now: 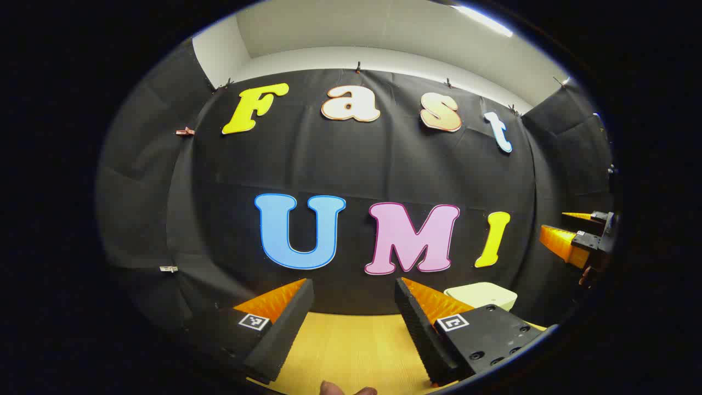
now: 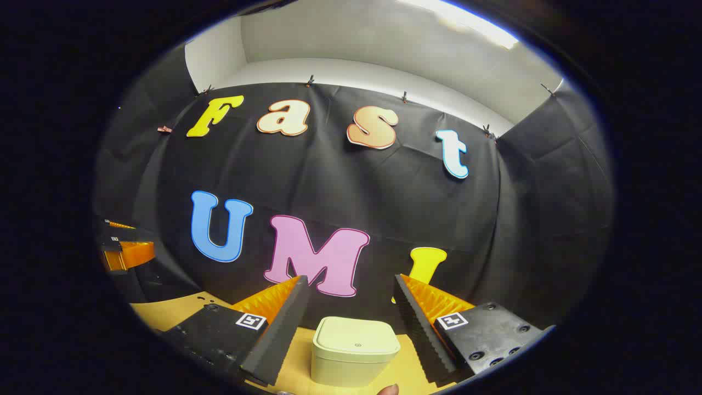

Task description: Press the lid of the desktop garbage bin to open it, pick up the crumpled paper on the desktop and throw it into the bin, then pick up the pop can on the desktop and drop it into the bin, and finally close the garbage bin lid.

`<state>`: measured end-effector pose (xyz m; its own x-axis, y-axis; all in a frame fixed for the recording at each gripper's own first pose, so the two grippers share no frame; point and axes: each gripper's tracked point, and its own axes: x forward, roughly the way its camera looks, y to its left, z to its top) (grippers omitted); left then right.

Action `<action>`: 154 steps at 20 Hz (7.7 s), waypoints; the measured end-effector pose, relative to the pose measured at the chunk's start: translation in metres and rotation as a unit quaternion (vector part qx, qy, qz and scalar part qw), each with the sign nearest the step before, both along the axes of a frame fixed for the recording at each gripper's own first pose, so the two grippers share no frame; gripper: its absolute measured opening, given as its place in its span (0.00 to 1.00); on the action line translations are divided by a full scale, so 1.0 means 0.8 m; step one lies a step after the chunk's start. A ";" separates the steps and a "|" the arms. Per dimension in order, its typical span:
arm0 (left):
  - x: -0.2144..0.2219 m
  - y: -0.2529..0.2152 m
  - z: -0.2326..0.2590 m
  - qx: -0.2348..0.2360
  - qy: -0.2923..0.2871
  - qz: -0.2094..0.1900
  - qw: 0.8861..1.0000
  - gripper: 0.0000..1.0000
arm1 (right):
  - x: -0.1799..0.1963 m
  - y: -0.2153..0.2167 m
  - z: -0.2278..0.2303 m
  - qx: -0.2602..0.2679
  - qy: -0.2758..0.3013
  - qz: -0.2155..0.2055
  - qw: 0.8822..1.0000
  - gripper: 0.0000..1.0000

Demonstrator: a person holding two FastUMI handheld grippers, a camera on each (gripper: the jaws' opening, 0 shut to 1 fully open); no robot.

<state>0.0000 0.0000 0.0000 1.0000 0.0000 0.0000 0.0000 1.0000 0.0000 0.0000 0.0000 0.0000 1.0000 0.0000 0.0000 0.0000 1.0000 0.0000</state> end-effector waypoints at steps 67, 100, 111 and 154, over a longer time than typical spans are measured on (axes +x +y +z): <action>0.032 -0.026 -0.035 0.024 0.039 0.002 0.999 0.95 | 0.131 -0.015 -0.354 0.049 0.255 0.044 0.965 0.06; -0.011 0.011 -0.133 0.018 0.139 -0.028 0.990 0.95 | 0.040 0.029 -0.162 -0.009 0.095 0.109 0.989 0.53; -0.061 0.003 -0.344 0.038 0.290 -0.066 0.954 0.95 | -0.028 0.085 -0.157 0.017 0.123 0.171 0.977 0.84; 0.065 -0.106 -0.268 -0.030 0.217 -0.168 0.961 0.39 | -0.096 0.048 -0.239 0.039 0.224 0.139 0.964 0.84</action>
<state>0.0516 -0.0845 -0.2140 0.8495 -0.3351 -0.4076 0.3091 0.9421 -0.1304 -0.0765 0.0388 -0.1909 0.8608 0.2848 -0.4218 -0.2499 0.9585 0.1373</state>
